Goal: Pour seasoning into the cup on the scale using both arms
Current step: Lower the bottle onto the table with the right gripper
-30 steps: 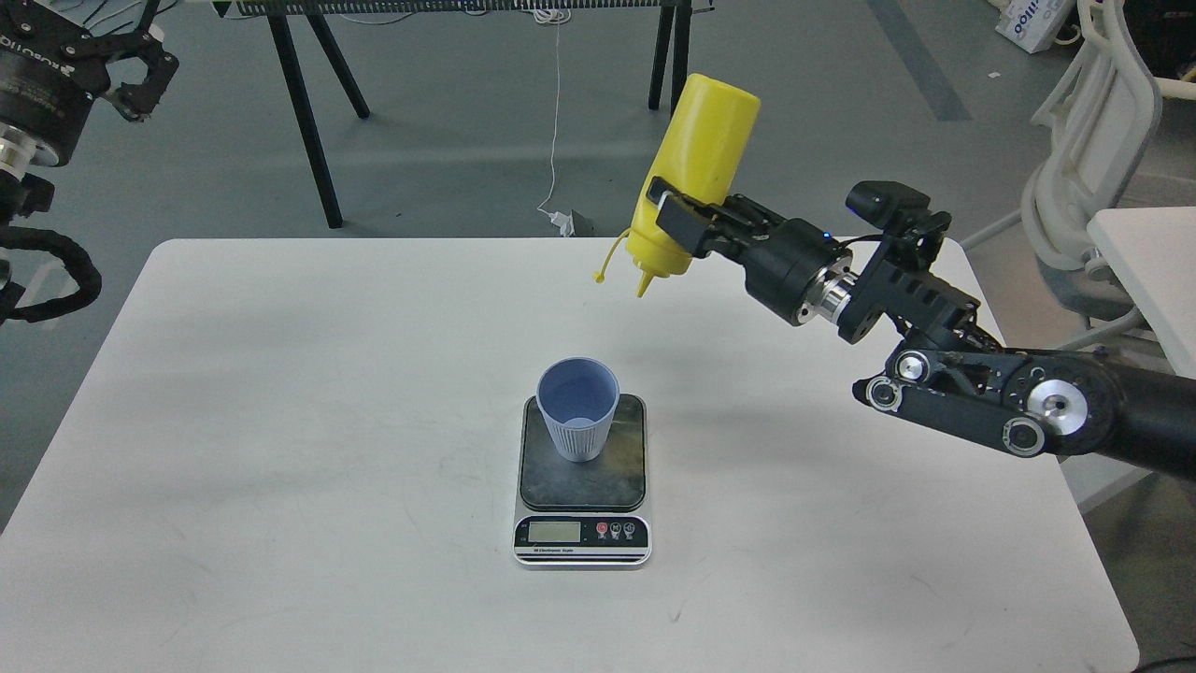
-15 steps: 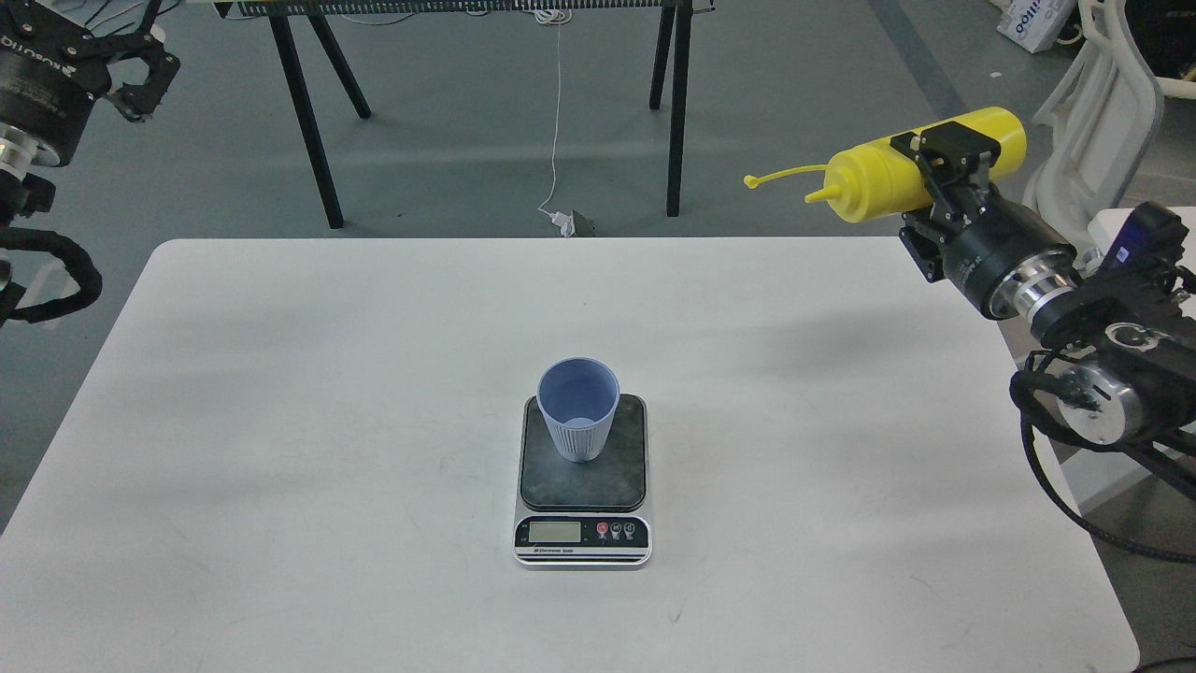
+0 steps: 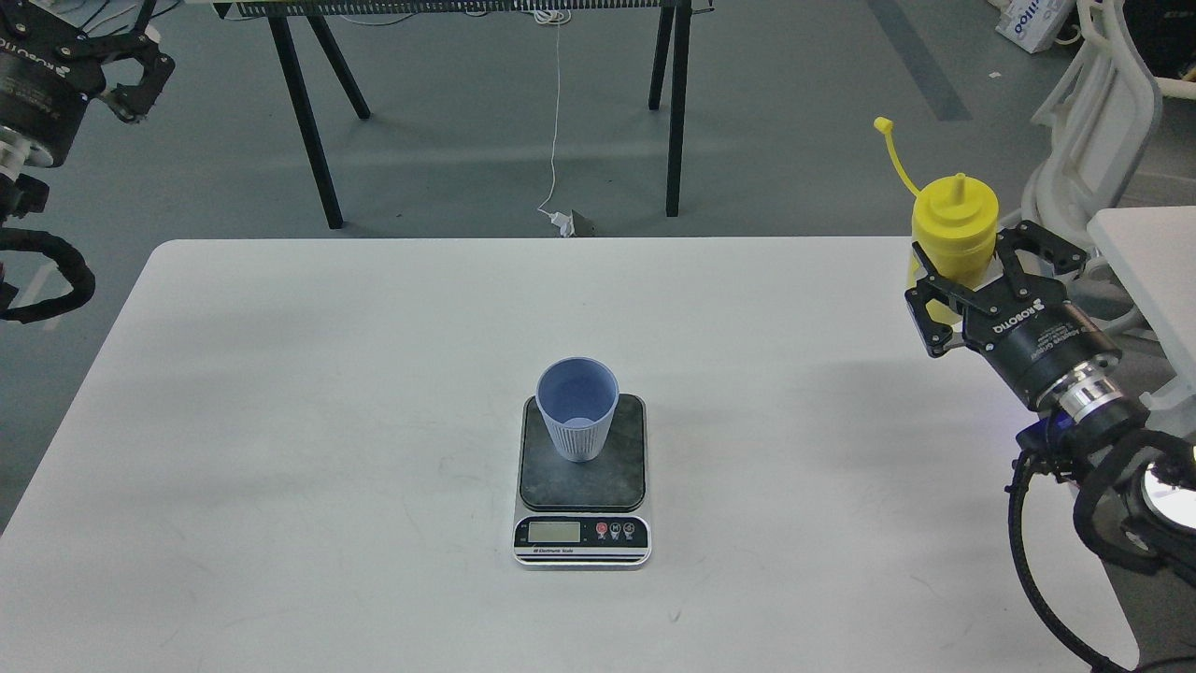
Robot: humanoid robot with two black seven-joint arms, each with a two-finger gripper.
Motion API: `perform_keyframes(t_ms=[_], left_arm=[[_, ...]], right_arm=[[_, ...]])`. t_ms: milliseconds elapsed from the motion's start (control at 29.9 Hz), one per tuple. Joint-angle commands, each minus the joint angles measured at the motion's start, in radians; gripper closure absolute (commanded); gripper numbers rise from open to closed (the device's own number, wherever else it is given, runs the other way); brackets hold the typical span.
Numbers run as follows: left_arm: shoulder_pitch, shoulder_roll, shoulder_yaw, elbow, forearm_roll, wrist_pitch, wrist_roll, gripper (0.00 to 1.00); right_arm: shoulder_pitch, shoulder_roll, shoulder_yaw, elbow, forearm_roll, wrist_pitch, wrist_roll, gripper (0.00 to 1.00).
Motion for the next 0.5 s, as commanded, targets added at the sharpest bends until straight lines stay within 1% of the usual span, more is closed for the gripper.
perform_keyframes(t_ms=[0, 134, 234, 368, 469], left_arm=[[-0.001, 0.000, 0.000, 0.000, 0.000, 0.000, 0.000, 0.00], [0.005, 0.000, 0.000, -0.001, 0.000, 0.000, 0.000, 0.00], [0.019, 0.000, 0.000, -0.011, 0.002, 0.000, -0.002, 0.00], [0.020, 0.000, 0.000, -0.024, 0.000, 0.005, -0.002, 0.00], [0.020, 0.000, 0.000, -0.026, 0.002, 0.005, -0.002, 0.00]], right_arm=[[-0.103, 0.095, 0.000, -0.076, 0.033, 0.047, 0.003, 0.57], [-0.191, 0.144, 0.002, -0.130, 0.037, 0.047, 0.005, 0.57], [-0.229, 0.175, 0.002, -0.141, 0.036, 0.047, 0.007, 0.57], [-0.238, 0.220, -0.001, -0.149, 0.033, 0.047, 0.005, 0.57], [-0.237, 0.223, 0.000, -0.147, 0.031, 0.047, 0.000, 0.57]])
